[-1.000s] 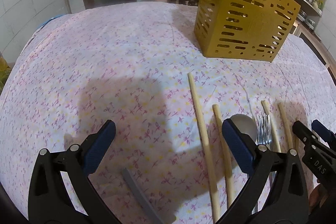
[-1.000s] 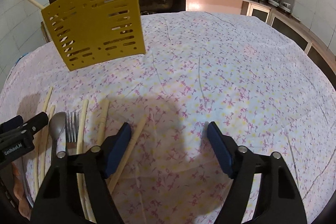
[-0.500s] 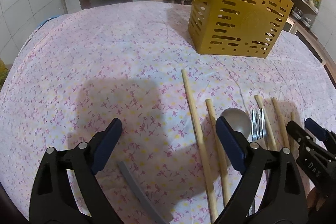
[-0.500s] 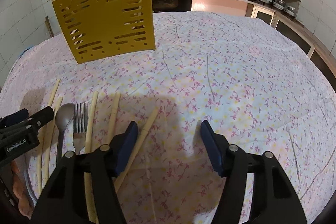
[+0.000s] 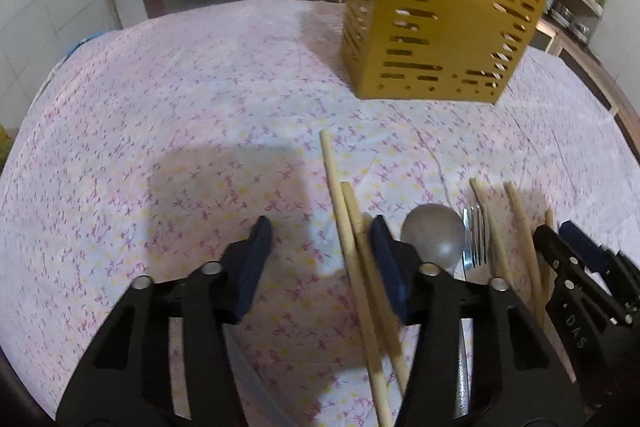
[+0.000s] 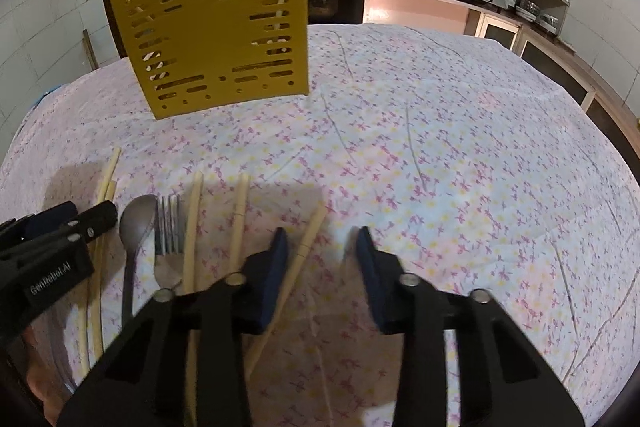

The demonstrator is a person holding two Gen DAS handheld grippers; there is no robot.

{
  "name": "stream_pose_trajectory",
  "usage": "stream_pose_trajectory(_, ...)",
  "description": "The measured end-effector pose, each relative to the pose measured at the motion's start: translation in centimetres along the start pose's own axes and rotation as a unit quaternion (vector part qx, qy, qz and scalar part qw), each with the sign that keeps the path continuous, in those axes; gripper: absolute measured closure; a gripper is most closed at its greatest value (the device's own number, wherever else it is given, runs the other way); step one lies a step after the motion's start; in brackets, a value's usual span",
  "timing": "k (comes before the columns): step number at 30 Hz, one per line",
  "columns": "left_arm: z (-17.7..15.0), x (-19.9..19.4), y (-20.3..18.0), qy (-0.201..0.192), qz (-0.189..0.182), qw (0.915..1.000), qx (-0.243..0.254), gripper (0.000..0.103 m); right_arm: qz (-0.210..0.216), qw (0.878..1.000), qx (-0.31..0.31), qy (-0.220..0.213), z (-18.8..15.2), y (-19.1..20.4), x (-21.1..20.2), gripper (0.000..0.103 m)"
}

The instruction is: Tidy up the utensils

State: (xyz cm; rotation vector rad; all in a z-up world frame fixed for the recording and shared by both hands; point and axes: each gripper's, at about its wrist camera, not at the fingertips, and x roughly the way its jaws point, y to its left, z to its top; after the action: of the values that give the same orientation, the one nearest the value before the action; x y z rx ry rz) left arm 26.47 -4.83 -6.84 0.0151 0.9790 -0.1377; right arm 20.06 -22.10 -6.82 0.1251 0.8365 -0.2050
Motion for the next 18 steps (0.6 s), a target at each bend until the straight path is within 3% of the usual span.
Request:
stream_pose_trajectory(3, 0.2, 0.1, 0.2, 0.004, 0.002, 1.0000, 0.000, 0.066, 0.003, 1.000, -0.011, 0.001, 0.3, 0.3, 0.1, 0.089)
stream_pose_trajectory(10, 1.0, 0.6, 0.0, 0.004, -0.001, 1.0000, 0.005, 0.086, 0.018, 0.999, -0.040, 0.008, 2.9, 0.0, 1.8, 0.091)
stream_pose_trajectory(18, 1.4, 0.9, 0.5, 0.001, -0.028, 0.9996, -0.005, 0.090, 0.042, 0.999, -0.027, -0.004, 3.3, -0.8, 2.5, 0.092)
